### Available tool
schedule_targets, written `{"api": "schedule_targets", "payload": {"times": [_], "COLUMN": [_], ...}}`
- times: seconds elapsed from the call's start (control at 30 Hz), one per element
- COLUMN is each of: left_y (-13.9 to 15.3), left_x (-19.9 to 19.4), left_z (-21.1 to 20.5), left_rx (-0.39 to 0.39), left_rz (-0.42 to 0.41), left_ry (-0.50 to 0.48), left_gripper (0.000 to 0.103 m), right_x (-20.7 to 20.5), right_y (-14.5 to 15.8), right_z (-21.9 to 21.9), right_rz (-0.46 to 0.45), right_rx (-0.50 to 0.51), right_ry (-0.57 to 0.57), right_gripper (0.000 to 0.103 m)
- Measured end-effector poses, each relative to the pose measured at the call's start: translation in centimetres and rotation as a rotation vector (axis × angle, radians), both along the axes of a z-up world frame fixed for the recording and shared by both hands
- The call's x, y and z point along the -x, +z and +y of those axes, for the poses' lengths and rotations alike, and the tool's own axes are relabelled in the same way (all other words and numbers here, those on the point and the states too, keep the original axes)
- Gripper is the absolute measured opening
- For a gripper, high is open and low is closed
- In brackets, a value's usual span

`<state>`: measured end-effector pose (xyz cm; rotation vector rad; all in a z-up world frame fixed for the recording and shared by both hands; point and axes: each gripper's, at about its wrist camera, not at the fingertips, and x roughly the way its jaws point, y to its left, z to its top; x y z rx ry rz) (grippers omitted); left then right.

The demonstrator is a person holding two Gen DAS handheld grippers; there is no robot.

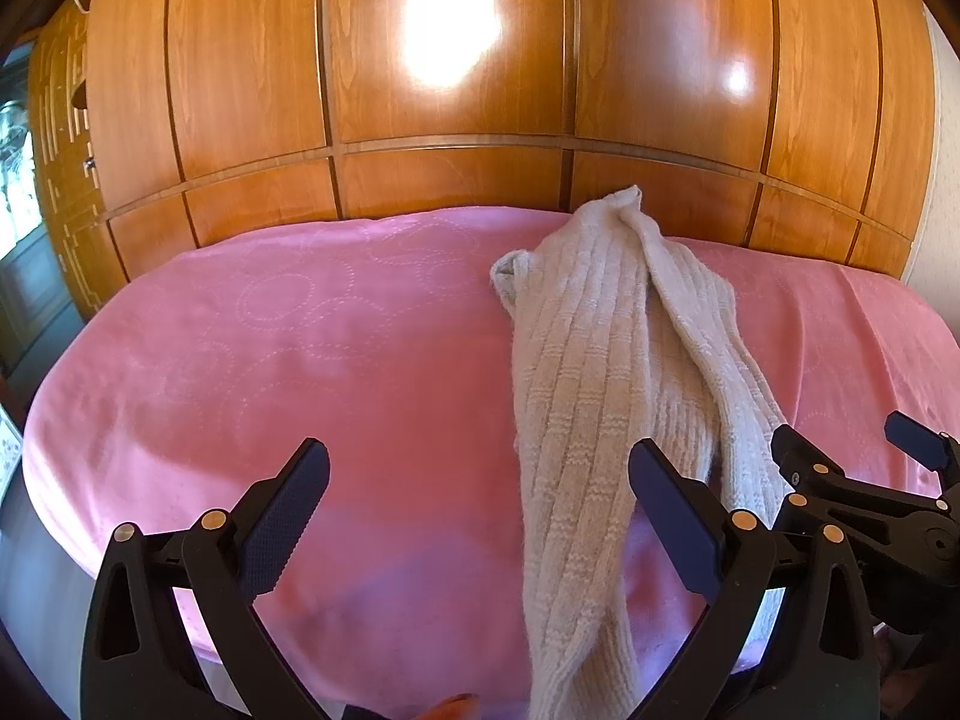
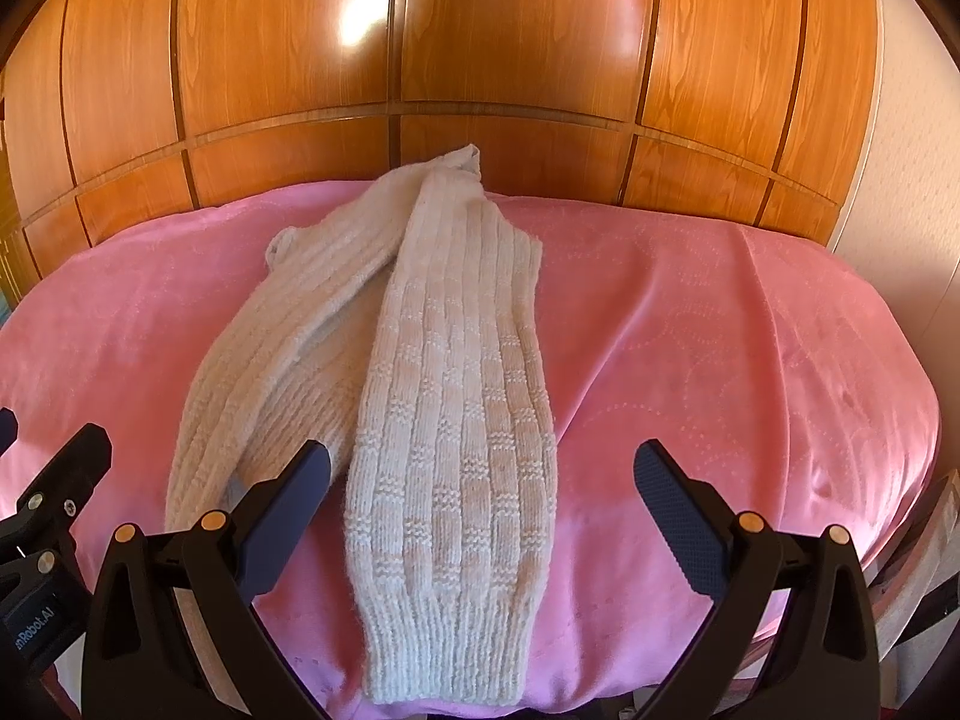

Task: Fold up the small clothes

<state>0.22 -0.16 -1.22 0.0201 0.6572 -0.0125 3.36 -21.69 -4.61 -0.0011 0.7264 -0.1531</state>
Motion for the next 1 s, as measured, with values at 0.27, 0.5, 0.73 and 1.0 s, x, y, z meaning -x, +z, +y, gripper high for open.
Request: {"api": "schedule_targets", "payload": {"times": [0.27, 0.5, 0.73, 1.0], "left_y": [0.14, 0.20, 0.21, 0.26], "left_x": [0.00, 0.01, -0.02, -0.05], "left_z": [0.21, 0.24, 0.37, 0.74], "left_rx": [0.003, 0.003, 0.003, 0.002], "left_rz": [0.004, 0.007, 0.007, 0.006], "left_ry": [0.004, 0.006, 0.009, 0.011], "left_gripper": [0.099, 0.099, 0.099, 0.099], "right_x": [-0.03, -0.09, -0.05, -0.04], "right_y": [-0.03, -0.14, -0.26, -0.21], "right_z": [0.00, 0.14, 0.24, 0.31], "right_rz": [0.010, 0.015, 0.019, 0.020], "right_rx": [-0.004, 0.001, 0.001, 0.000], "right_ry": [0.003, 0.010, 0.011, 0.012], "right_gripper": [0.101, 0.101, 0.101, 0.101]}}
